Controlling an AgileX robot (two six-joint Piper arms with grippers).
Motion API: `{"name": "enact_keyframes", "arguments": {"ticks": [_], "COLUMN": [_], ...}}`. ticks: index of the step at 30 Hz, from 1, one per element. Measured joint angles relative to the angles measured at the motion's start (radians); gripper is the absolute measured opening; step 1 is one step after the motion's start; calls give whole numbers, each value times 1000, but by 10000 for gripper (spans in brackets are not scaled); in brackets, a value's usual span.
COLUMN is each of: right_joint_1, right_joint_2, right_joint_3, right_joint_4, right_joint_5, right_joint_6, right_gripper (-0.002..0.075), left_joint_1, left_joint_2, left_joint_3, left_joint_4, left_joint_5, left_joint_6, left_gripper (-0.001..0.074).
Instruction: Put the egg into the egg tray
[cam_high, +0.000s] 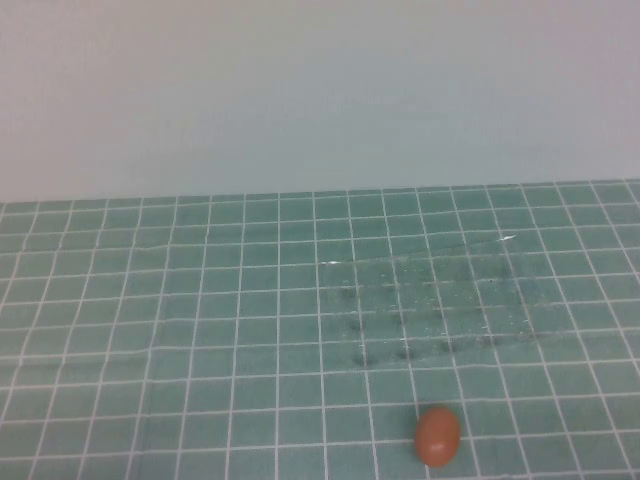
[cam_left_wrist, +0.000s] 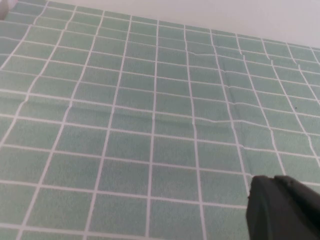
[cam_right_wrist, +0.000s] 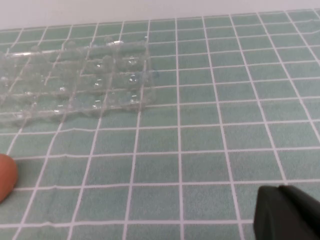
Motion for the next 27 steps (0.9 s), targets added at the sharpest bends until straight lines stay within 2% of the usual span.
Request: {"name": "enact_keyframes", "arguments": {"ticks": [15,17,25,27], "right_joint_1": [-2,-2,-2,-2], "right_joint_2": [0,0,0,0], "right_joint_3": [0,7,7,7], "right_joint_4": [29,135,780,887], "right_joint_5": [-13,-65,-391,-456], "right_joint_6": [7,31,93,93], "right_gripper": [-2,-2,-2,-2], "left_joint_1": [0,0,0,0], "left_joint_2": [0,0,0,0], "left_joint_3": [0,0,0,0], "left_joint_4": [0,0,0,0], "left_joint_5": [0,0,0,0], "left_joint_6": [0,0,0,0], "left_gripper": [-1,-1,-1,-1]}}
